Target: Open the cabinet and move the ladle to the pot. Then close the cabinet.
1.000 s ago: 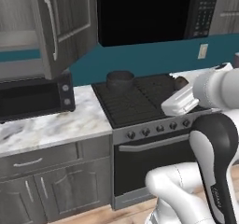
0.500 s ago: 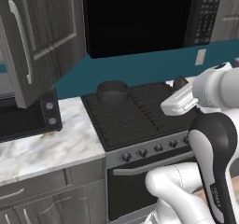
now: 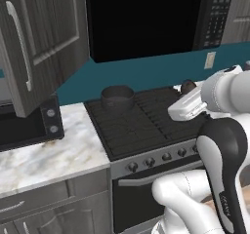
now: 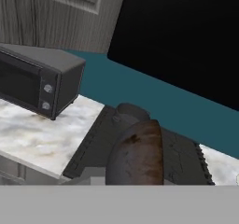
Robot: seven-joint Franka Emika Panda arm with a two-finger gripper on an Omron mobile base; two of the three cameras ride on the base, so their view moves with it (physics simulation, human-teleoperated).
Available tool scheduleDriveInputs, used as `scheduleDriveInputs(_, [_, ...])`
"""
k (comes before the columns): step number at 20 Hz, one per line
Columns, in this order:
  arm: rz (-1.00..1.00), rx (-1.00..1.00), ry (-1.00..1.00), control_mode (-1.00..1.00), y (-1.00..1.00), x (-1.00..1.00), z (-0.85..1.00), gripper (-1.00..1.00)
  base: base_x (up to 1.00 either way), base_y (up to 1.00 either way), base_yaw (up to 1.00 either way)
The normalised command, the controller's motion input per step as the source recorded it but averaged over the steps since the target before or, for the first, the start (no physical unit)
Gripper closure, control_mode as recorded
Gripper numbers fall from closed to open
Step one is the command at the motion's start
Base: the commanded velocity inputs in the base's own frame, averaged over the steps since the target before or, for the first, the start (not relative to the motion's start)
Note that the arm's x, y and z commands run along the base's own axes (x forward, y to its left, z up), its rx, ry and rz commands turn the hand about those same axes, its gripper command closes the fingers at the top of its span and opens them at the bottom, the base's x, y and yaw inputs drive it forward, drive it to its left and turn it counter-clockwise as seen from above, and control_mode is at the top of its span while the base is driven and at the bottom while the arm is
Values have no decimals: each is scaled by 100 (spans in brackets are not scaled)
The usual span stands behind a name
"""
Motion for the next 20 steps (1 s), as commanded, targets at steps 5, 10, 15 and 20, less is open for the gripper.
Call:
scheduleDriveInputs(5, [0,0,0,100,0,0,0,100,37,0,0])
scheduleDriveInputs(10, [0,0,0,100,0,0,0,100,39,0,0])
scheduleDriveInputs(15, [0,0,0,100,0,0,0,100,29,0,0])
scheduleDriveInputs(20, [0,0,0,100,0,0,0,100,27,0,0])
